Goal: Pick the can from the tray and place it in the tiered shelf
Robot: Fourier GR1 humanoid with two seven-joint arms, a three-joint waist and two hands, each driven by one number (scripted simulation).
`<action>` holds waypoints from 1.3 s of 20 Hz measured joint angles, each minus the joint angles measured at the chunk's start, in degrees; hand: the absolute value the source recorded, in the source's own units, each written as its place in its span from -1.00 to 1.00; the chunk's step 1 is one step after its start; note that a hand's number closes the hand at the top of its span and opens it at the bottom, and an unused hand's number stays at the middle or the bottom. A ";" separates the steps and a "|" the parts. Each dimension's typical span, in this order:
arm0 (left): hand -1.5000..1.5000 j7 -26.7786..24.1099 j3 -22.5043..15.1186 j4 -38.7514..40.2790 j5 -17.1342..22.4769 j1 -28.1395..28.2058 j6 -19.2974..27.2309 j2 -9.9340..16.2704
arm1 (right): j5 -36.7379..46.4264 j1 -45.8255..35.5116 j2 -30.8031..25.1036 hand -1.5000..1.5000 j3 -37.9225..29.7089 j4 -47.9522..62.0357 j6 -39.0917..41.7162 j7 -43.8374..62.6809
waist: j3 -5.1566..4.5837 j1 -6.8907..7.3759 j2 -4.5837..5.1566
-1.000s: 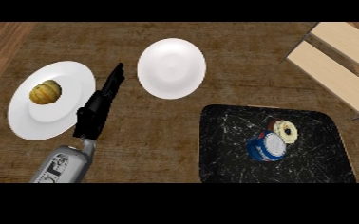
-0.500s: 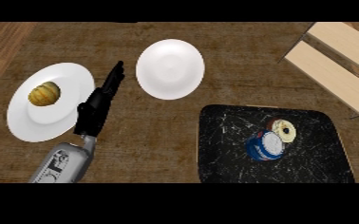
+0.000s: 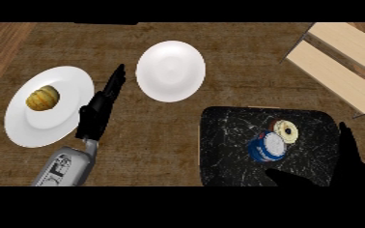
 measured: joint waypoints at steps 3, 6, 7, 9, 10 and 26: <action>0.00 -0.77 0.13 0.16 -0.29 0.69 0.14 -0.32 | 3.89 -2.55 5.32 -1.00 0.04 2.12 2.15 -0.07 | 0.06 -0.32 -0.11; 0.00 -0.80 0.39 0.40 -0.45 1.04 0.10 -0.39 | 6.96 -4.11 9.66 -1.00 -0.11 3.39 4.75 -0.15 | 0.11 -0.73 -0.21; 0.00 -0.82 0.66 0.38 -0.41 1.10 -0.11 -0.16 | 7.95 -4.15 10.72 -1.00 0.11 3.70 5.52 -0.21 | 0.12 -0.86 -0.25; 0.00 -0.03 0.80 -0.57 -0.47 1.09 -0.08 -0.09 | 9.35 -4.98 12.20 -1.00 0.12 4.76 6.78 -0.34 | 0.17 -0.93 -0.32; 0.00 0.20 1.09 -0.50 -0.28 0.84 -0.34 0.03 | 9.68 -5.66 12.72 -1.00 -0.05 5.29 7.47 -0.39 | 0.17 -0.98 -0.30; 0.00 0.70 2.30 -0.97 -1.28 1.17 -1.08 -0.61 | 9.81 -9.93 14.45 -1.00 -2.32 14.36 10.94 -0.74 | 0.28 -1.35 -0.38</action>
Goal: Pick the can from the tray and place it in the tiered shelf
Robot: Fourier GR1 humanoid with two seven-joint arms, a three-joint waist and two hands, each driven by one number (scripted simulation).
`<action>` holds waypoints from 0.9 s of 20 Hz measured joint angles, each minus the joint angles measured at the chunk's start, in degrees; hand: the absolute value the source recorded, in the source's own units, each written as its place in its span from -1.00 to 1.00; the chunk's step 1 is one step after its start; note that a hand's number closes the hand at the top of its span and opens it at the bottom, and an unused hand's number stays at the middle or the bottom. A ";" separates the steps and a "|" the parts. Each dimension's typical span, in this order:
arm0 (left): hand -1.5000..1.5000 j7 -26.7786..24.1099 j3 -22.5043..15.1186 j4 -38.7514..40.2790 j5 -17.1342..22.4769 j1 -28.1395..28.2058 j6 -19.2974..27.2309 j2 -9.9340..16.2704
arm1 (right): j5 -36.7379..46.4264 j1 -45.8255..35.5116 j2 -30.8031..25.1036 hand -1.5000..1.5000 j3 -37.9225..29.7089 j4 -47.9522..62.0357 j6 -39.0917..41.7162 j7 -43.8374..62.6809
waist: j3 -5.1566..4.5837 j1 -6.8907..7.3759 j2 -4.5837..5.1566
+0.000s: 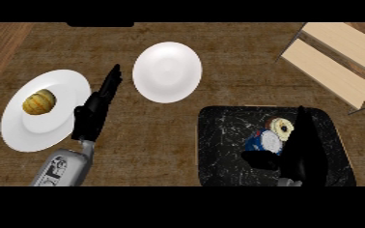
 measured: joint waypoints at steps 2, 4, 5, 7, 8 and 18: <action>0.00 -0.15 0.26 0.06 -0.10 0.27 -0.24 0.12 | -0.66 0.09 0.02 -1.00 -0.97 0.24 0.13 -0.19 | 0.01 -0.10 -0.01; 0.00 -1.10 0.33 0.36 -0.27 0.60 -0.53 -0.08 | -0.85 0.30 0.02 -1.00 -0.75 0.92 -0.16 -0.14 | 0.02 -0.15 0.00; 0.00 -1.58 0.13 0.12 -0.51 1.46 -0.45 -0.24 | -0.88 0.59 0.02 -1.00 -0.50 1.23 -0.36 -0.14 | 0.02 -0.11 -0.03; 0.00 -1.35 0.31 -0.13 -0.66 1.39 -0.55 -0.33 | -1.25 0.55 0.02 -1.00 -0.06 2.39 -0.79 -0.23 | 0.03 -0.10 -0.03; 0.00 -1.42 0.55 -0.40 -0.67 1.72 -0.86 0.06 | -1.29 0.66 0.01 -1.00 0.11 2.43 -0.86 -0.19 | 0.04 -0.09 -0.04; 0.00 -0.76 1.88 -0.17 -1.15 1.22 -1.46 -0.73 | -3.73 0.00 -0.02 1.00 -0.41 6.38 -2.17 -1.41 | 0.04 -0.22 -0.01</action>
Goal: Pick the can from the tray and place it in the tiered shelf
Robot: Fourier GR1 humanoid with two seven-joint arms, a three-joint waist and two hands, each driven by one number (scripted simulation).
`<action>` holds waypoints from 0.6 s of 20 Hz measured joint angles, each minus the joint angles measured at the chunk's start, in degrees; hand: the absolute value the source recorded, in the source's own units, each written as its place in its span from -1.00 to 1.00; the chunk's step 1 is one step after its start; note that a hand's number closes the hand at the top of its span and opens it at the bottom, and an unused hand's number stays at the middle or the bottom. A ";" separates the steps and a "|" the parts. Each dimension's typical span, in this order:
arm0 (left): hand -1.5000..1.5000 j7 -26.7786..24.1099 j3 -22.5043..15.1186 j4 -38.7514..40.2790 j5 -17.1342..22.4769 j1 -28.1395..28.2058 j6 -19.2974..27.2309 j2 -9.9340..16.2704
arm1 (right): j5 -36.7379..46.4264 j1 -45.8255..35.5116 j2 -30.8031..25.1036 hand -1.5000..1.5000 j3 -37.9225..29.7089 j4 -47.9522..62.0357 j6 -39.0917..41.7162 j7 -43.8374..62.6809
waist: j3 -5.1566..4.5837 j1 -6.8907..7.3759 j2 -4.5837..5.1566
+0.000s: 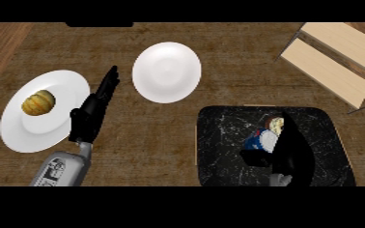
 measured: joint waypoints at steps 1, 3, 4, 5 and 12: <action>0.00 -0.12 0.33 0.17 0.02 -0.05 -0.19 0.08 | -0.26 0.25 -0.04 1.00 0.22 0.45 -0.16 -0.26 | -0.04 -0.01 -0.03; 0.00 0.25 0.51 -0.45 -0.05 0.36 -0.47 0.16 | -0.19 0.96 -0.28 1.00 1.40 0.59 -0.28 -0.63 | -0.23 0.00 -0.22; 0.00 0.42 0.17 -1.17 -0.44 0.90 -0.24 -0.07 | -0.26 0.29 -0.34 1.00 1.09 1.02 0.05 -0.65 | -0.26 0.06 -0.26; 0.00 1.06 0.40 -1.63 -0.42 0.68 -0.41 0.10 | 0.13 0.32 -0.40 1.00 1.16 1.21 0.34 -0.82 | -0.31 0.03 -0.31; 0.00 1.07 0.93 -2.06 -1.07 0.89 -1.10 -0.66 | 4.19 -0.20 -0.58 1.00 3.45 0.78 1.08 -0.74 | -0.37 -0.11 -0.38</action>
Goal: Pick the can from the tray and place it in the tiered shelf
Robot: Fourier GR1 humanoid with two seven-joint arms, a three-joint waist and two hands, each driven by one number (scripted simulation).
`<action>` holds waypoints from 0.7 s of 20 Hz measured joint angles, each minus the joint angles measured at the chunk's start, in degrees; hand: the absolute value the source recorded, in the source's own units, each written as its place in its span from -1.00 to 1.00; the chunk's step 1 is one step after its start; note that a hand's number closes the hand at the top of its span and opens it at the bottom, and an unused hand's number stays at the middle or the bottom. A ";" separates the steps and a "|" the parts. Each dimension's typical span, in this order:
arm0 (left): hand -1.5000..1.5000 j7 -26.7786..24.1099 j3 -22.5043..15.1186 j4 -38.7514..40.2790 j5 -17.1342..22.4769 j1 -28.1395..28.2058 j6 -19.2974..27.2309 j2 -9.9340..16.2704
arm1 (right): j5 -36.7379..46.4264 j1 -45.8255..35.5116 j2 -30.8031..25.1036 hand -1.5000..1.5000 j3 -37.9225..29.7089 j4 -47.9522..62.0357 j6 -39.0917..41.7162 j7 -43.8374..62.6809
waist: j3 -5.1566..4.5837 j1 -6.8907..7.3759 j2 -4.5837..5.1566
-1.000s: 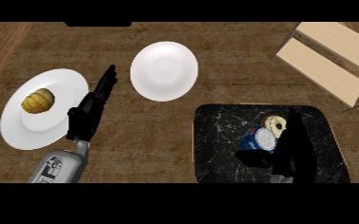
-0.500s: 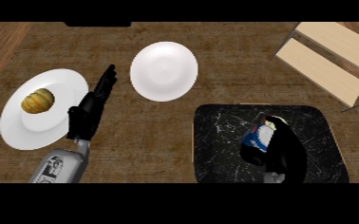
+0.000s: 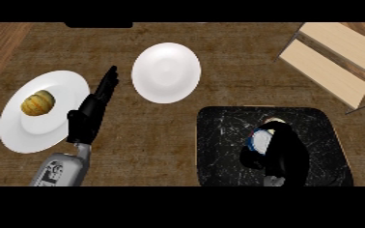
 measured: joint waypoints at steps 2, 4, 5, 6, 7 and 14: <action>0.00 -0.01 0.40 0.36 0.21 -0.27 -0.69 0.14 | -0.73 -4.25 0.10 1.00 -1.57 3.29 -0.12 -0.35 | -0.03 0.32 0.05; 0.00 -0.23 0.01 1.13 -0.15 -1.13 -0.90 -0.34 | -1.82 -10.45 0.30 1.00 -3.28 8.80 -0.60 -0.49 | 0.01 1.18 0.37; 0.00 -0.16 -0.24 1.20 -0.16 -1.41 -1.10 -0.57 | -2.43 -13.40 0.40 1.00 -4.81 11.92 -0.85 -0.81 | 0.08 1.70 0.59; 0.00 0.19 -0.40 1.19 -0.25 -2.21 -1.19 -0.74 | -2.83 -16.69 0.41 1.00 -6.13 14.90 -0.94 -1.06 | 0.16 2.33 0.88; 0.00 0.34 -0.49 1.26 -0.28 -2.69 -1.34 -0.85 | -3.31 -19.80 0.42 1.00 -7.36 17.91 -1.13 -1.17 | 0.22 2.86 1.08; 0.00 -0.31 -1.54 1.95 -1.21 -3.12 -1.33 -1.99 | -2.54 -36.50 0.42 1.00 -13.51 32.59 -8.78 -3.96 | 0.40 4.17 1.44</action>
